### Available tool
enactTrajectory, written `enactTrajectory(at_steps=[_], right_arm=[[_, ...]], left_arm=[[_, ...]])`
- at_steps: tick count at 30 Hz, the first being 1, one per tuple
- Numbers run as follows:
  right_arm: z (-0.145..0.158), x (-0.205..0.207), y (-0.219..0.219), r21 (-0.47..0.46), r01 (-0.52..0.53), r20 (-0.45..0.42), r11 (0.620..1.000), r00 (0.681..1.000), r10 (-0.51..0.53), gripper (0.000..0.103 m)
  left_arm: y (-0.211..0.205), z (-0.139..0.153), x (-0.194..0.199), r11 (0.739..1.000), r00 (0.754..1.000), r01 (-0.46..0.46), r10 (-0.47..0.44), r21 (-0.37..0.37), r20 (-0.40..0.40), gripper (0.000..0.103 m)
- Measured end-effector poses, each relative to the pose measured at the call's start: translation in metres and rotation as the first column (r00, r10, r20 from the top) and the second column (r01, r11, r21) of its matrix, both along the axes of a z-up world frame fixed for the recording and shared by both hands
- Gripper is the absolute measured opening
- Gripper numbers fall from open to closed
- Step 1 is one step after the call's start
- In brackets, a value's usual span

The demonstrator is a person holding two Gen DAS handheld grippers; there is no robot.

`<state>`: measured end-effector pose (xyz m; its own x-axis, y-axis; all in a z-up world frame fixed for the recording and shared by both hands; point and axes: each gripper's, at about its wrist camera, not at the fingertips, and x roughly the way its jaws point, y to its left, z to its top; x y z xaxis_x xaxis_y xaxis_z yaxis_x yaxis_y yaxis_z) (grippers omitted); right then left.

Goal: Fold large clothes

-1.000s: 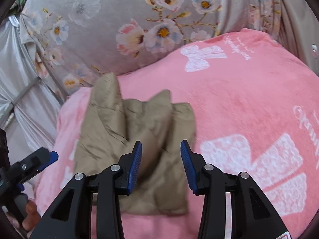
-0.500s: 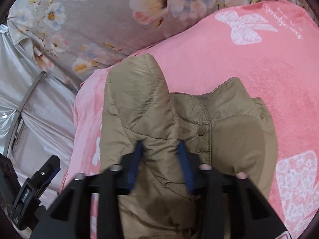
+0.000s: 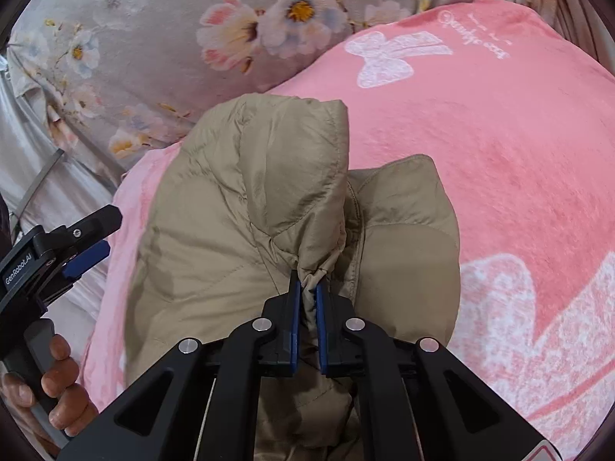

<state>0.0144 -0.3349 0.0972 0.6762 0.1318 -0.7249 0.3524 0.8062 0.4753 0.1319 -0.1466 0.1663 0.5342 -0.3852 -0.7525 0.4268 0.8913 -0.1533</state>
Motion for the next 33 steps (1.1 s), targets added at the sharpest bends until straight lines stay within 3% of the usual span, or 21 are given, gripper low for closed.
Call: enactTrajectory(at_steps=[4, 7, 11, 18, 33], right_arm=[[-0.023, -0.003, -0.008, 0.037, 0.008, 0.013, 0.999, 1.0, -0.008, 0.005], [-0.034, -0.004, -0.008, 0.054, 0.001, 0.021, 0.999, 1.0, -0.002, 0.005], [-0.043, 0.003, -0.006, 0.048, -0.009, 0.018, 0.999, 1.0, 0.009, 0.005], [-0.056, 0.011, -0.009, 0.075, -0.01, 0.027, 0.997, 1.0, 0.009, 0.005], [-0.063, 0.016, -0.006, 0.052, 0.005, 0.033, 0.999, 0.999, -0.007, 0.004]], left_arm=[[-0.029, -0.034, -0.004, 0.998, 0.999, 0.02, -0.018, 0.067, -0.03, 0.082], [-0.039, -0.049, -0.011, 0.988, 0.999, -0.004, -0.003, 0.151, 0.047, 0.085], [-0.045, -0.065, -0.012, 0.982, 0.997, -0.027, 0.012, 0.189, 0.081, 0.092], [-0.045, -0.083, -0.005, 0.981, 0.993, -0.059, 0.039, 0.187, 0.11, 0.098], [-0.047, -0.099, -0.001, 0.979, 0.988, -0.073, 0.046, 0.191, 0.146, 0.098]])
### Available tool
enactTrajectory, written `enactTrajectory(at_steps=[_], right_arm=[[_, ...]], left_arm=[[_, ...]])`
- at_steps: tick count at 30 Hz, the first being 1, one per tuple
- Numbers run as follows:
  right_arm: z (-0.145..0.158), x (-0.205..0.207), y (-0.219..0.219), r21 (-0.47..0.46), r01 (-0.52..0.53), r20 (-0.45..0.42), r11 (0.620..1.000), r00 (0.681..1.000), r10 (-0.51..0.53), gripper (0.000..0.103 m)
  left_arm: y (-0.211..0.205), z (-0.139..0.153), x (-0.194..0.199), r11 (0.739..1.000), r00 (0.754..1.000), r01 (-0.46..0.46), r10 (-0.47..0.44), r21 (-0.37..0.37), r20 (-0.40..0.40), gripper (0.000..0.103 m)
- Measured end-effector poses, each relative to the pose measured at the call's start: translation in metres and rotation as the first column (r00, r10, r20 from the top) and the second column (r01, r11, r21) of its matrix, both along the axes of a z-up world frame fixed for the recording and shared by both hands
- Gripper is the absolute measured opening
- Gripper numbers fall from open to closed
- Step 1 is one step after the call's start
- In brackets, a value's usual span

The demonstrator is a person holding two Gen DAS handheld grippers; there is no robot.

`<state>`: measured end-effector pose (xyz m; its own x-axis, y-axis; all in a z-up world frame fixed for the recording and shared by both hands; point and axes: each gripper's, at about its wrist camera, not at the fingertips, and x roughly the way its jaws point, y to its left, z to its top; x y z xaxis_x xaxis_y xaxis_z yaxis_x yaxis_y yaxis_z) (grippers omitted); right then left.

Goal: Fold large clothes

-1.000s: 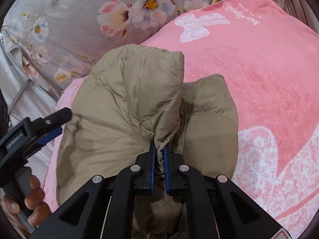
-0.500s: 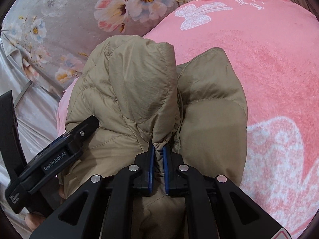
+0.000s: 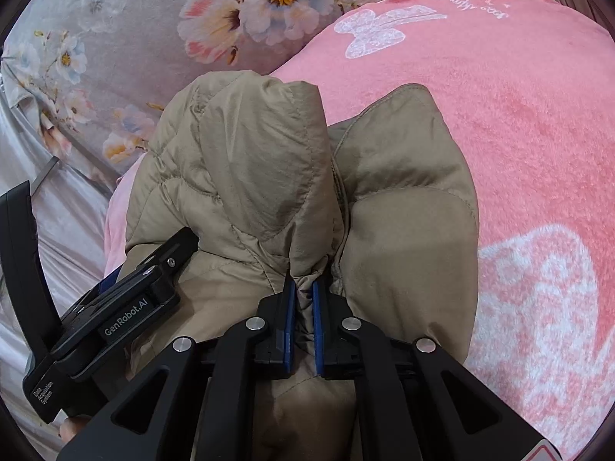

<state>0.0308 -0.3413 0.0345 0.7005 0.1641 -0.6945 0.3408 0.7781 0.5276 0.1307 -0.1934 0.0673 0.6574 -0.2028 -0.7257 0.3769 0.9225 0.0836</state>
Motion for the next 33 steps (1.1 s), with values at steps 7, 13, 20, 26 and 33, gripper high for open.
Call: enactTrajectory(at_steps=[7, 13, 20, 26, 33], right_arm=[[-0.004, 0.0029, 0.005, -0.036, 0.008, -0.003, 0.999, 1.0, -0.008, 0.004], [-0.0075, 0.0037, 0.0048, -0.049, 0.009, -0.002, 0.999, 1.0, -0.009, 0.004], [-0.0086, 0.0032, 0.0038, -0.05, 0.009, -0.002, 0.999, 1.0, -0.009, 0.004], [-0.0091, 0.0046, 0.0034, -0.053, 0.009, -0.001, 0.999, 1.0, -0.009, 0.004], [-0.0087, 0.0049, 0.0033, -0.056, 0.009, -0.002, 0.998, 1.0, -0.009, 0.004]], left_arm=[[-0.0031, -0.0019, 0.0026, 1.0, 1.0, -0.009, 0.009, 0.005, 0.019, 0.098], [-0.0044, -0.003, 0.0011, 1.0, 0.999, -0.014, 0.014, 0.009, 0.031, 0.098], [-0.0046, -0.0041, -0.0003, 1.0, 0.999, -0.016, 0.016, 0.011, 0.039, 0.098], [-0.0047, -0.0033, 0.0008, 1.0, 0.999, -0.019, 0.018, 0.015, 0.048, 0.098], [-0.0058, -0.0036, -0.0012, 1.0, 0.998, -0.022, 0.021, 0.017, 0.054, 0.098]])
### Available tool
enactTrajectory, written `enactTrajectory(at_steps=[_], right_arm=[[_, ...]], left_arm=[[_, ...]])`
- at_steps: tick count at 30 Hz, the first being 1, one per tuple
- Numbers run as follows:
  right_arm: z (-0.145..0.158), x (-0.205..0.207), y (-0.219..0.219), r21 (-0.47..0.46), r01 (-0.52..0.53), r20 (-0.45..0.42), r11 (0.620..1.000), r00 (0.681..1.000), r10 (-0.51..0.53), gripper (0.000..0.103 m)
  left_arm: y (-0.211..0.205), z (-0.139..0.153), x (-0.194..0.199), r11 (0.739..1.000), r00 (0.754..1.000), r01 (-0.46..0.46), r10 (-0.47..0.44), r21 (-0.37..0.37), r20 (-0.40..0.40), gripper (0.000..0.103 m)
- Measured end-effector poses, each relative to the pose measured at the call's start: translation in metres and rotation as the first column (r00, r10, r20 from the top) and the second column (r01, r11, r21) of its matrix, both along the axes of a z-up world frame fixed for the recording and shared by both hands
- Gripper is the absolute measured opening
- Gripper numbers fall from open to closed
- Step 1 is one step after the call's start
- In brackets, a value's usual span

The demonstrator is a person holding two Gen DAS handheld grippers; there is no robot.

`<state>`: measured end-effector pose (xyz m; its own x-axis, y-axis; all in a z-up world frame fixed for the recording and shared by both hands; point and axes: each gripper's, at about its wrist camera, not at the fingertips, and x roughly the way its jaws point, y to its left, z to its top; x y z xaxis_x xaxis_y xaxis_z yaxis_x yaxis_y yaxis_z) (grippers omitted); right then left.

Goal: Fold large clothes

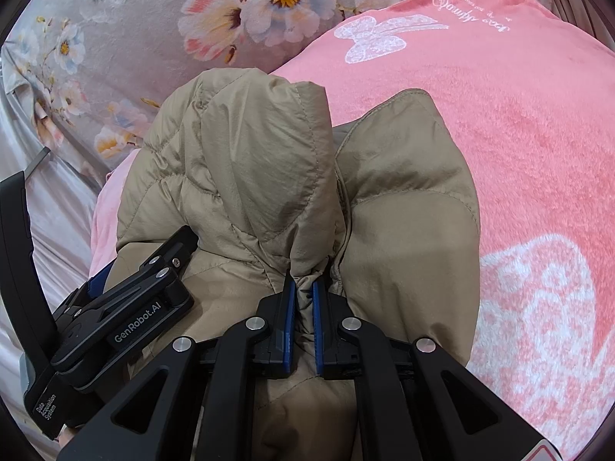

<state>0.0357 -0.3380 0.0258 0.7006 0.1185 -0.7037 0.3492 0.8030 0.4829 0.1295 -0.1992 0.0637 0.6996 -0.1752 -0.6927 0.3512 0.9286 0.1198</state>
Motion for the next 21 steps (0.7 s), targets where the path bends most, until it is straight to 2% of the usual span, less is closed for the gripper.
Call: enactTrajectory(at_steps=[18, 21], right_arm=[[0.001, 0.005, -0.002, -0.012, -0.003, 0.0, 1.0, 1.0, 0.003, 0.004], [0.007, -0.003, -0.015, 0.072, -0.009, 0.008, 0.997, 1.0, 0.009, 0.008]], left_arm=[[0.002, 0.0, 0.003, 1.0, 1.0, -0.009, 0.009, 0.013, 0.021, 0.098], [0.008, 0.003, 0.005, 1.0, 1.0, 0.015, -0.015, -0.02, 0.007, 0.098]])
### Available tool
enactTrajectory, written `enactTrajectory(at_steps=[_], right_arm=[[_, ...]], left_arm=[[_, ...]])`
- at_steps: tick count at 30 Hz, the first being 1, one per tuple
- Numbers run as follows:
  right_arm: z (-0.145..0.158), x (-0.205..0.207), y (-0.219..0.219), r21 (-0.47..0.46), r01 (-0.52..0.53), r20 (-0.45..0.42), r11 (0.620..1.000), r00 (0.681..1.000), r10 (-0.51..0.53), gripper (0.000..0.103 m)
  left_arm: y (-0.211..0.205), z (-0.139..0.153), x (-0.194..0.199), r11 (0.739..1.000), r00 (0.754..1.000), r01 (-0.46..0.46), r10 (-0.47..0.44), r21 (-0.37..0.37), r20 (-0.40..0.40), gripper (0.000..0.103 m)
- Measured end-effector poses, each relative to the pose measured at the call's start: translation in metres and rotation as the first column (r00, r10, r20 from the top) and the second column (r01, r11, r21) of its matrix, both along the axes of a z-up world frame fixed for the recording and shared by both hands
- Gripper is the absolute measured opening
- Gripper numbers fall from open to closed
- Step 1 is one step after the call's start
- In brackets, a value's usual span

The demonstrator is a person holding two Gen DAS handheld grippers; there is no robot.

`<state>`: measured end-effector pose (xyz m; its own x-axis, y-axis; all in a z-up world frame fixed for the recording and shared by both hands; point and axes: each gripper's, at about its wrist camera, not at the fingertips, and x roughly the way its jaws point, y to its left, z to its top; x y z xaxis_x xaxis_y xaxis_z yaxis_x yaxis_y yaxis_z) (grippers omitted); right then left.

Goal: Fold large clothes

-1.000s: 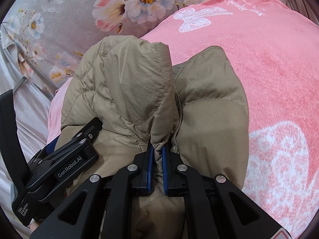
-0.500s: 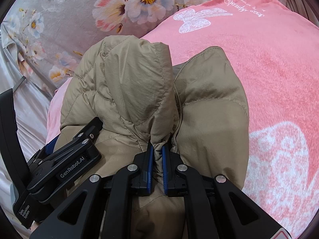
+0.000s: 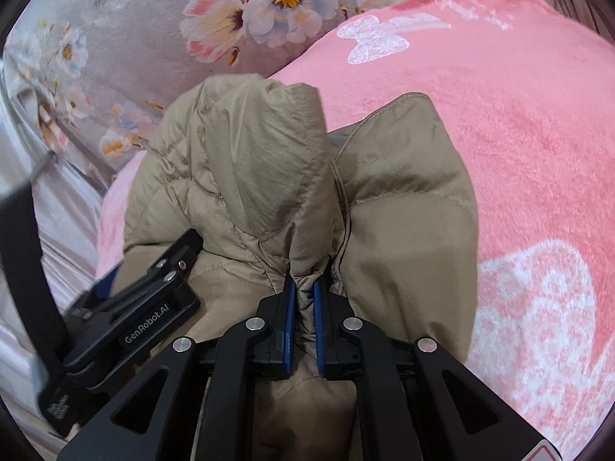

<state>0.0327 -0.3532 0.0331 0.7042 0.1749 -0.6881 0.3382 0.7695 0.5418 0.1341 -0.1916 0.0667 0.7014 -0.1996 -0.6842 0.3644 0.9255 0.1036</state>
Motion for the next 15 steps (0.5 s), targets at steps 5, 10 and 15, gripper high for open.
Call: enactTrajectory(at_steps=[5, 10, 15], right_arm=[[0.026, -0.047, -0.04, 0.029, 0.129, -0.014, 0.991, 0.992, -0.129, 0.043], [-0.005, -0.073, -0.075, 0.256, 0.103, -0.129, 0.961, 0.989, -0.071, 0.049], [-0.03, -0.065, -0.072, 0.437, 0.063, -0.115, 0.897, 0.993, -0.013, 0.052]], left_arm=[[0.056, 0.029, 0.005, 0.984, 0.987, 0.073, -0.094, -0.165, -0.129, 0.098], [0.127, 0.027, 0.036, 0.946, 0.924, -0.023, -0.103, -0.323, -0.367, 0.098], [0.166, -0.004, 0.06, 0.886, 0.84, -0.104, -0.166, -0.452, -0.517, 0.098]])
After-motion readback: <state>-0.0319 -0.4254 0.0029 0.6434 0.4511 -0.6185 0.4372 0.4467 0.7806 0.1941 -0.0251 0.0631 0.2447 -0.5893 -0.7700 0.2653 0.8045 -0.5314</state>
